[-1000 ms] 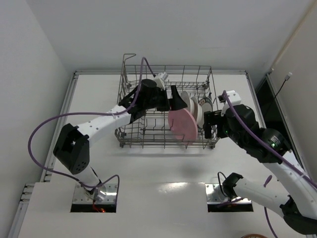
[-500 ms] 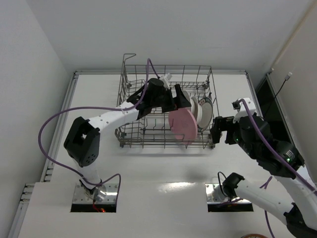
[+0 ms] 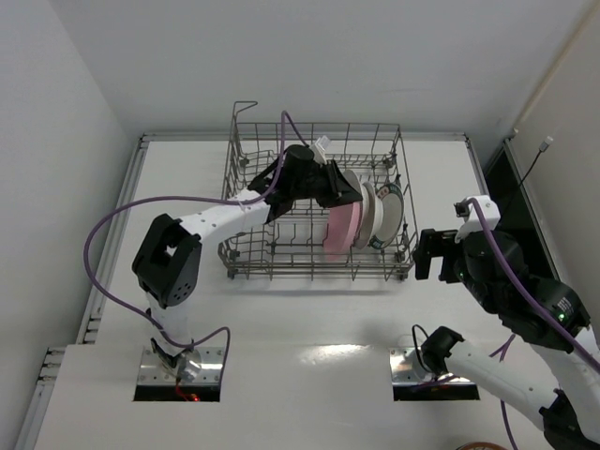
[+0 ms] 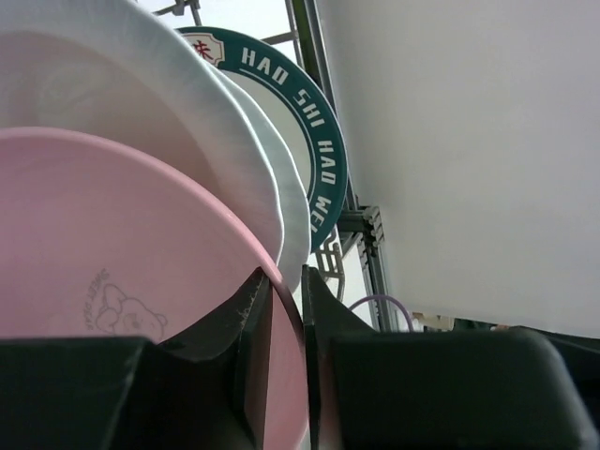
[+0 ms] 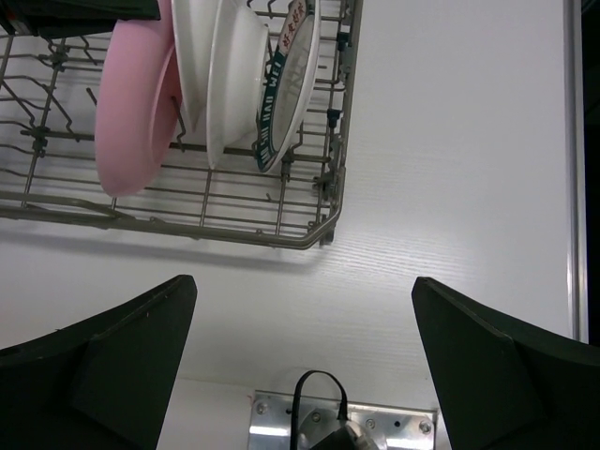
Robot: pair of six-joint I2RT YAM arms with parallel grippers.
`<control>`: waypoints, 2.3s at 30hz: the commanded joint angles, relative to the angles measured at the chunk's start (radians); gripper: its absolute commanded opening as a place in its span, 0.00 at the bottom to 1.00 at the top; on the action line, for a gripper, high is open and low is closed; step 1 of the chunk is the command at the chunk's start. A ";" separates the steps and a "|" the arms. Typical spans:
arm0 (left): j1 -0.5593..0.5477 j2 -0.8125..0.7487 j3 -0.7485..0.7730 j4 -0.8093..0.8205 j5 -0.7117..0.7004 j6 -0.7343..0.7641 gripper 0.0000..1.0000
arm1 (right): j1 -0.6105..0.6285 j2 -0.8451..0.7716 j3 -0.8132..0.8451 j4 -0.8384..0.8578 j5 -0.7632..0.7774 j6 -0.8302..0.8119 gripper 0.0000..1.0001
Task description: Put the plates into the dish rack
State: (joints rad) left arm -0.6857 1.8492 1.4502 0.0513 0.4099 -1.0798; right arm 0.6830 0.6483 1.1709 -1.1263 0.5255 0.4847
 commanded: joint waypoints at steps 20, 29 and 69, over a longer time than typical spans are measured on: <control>0.107 -0.047 -0.100 0.525 0.084 0.060 0.00 | -0.002 0.002 -0.004 -0.009 0.047 0.017 0.99; 0.126 -0.018 -0.214 0.801 0.095 0.017 0.00 | -0.002 0.002 -0.004 -0.018 0.047 0.008 0.99; 0.199 -0.556 -0.188 0.007 -0.770 0.801 0.83 | -0.002 0.099 0.007 0.098 0.021 0.084 0.99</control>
State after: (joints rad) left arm -0.4835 1.3094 1.3441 0.0875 -0.1482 -0.4019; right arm 0.6830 0.7235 1.1717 -1.0782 0.5190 0.5240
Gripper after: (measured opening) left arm 0.822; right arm 0.990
